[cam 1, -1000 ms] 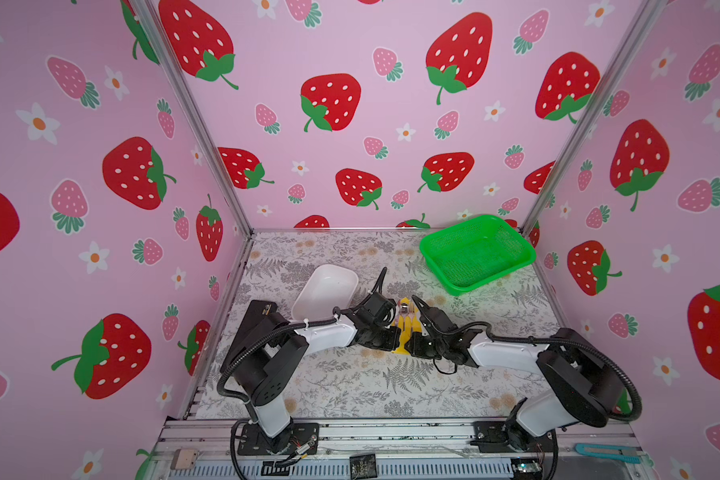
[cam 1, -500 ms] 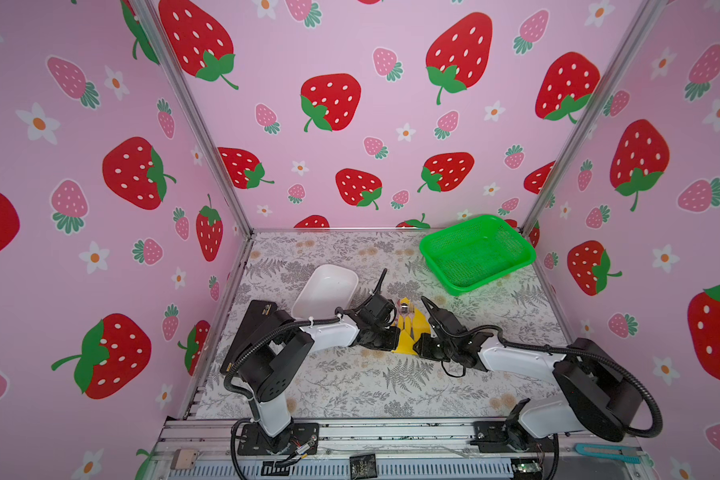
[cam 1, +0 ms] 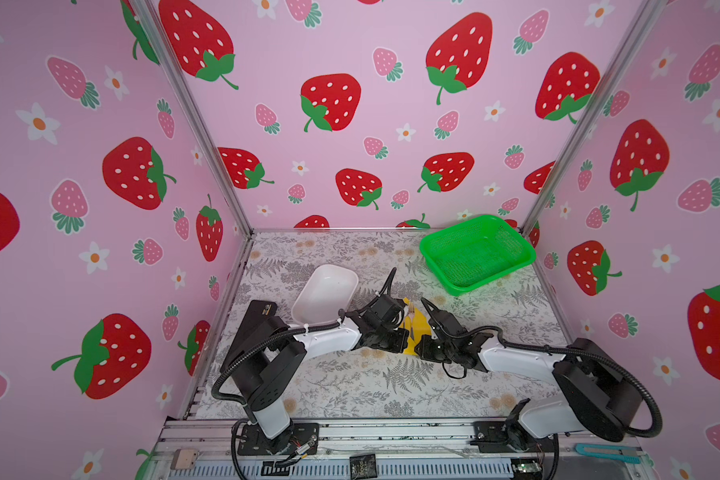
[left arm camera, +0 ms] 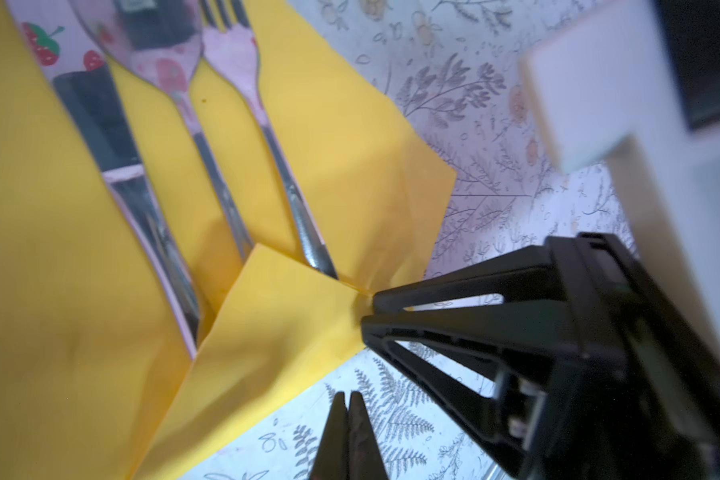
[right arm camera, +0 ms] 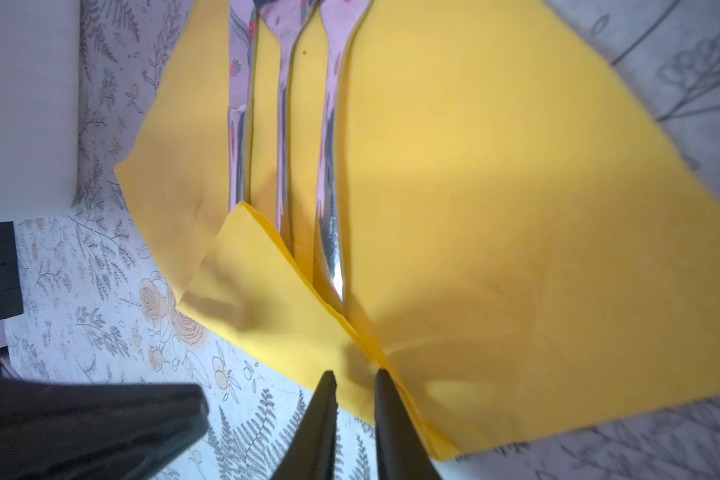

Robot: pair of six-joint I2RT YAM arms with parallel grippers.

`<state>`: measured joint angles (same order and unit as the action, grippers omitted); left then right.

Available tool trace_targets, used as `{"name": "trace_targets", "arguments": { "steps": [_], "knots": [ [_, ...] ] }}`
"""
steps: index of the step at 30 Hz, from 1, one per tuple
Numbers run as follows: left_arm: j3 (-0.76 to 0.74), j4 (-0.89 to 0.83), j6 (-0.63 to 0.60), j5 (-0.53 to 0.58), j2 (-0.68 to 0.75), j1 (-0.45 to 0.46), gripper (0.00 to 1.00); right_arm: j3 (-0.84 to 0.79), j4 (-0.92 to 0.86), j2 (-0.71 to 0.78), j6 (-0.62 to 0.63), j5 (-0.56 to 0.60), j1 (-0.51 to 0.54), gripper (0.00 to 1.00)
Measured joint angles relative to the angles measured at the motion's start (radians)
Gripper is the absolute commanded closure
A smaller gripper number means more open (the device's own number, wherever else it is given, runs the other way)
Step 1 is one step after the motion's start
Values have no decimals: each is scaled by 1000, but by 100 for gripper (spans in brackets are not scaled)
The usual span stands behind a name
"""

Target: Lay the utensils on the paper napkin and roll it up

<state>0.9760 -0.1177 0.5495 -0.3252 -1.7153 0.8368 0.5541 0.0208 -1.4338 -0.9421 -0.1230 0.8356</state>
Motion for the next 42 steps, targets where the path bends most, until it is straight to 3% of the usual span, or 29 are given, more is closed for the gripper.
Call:
{"name": "trace_targets", "arguments": {
  "steps": [9, 28, 36, 42],
  "knots": [
    [97, -47, 2, 2, -103, 16, 96, 0, 0, 0, 3, 4, 0, 80],
    [111, -68, 5, -8, -172, 19, 97, -14, 8, 16, 2, 3, -1, 79],
    [111, -66, 5, -7, -172, 19, 97, -60, -46, 188, -31, 78, -72, 52],
    [111, -66, 5, -7, -172, 19, 97, -160, -35, 243, -56, 35, -222, 50]
  ]
}}
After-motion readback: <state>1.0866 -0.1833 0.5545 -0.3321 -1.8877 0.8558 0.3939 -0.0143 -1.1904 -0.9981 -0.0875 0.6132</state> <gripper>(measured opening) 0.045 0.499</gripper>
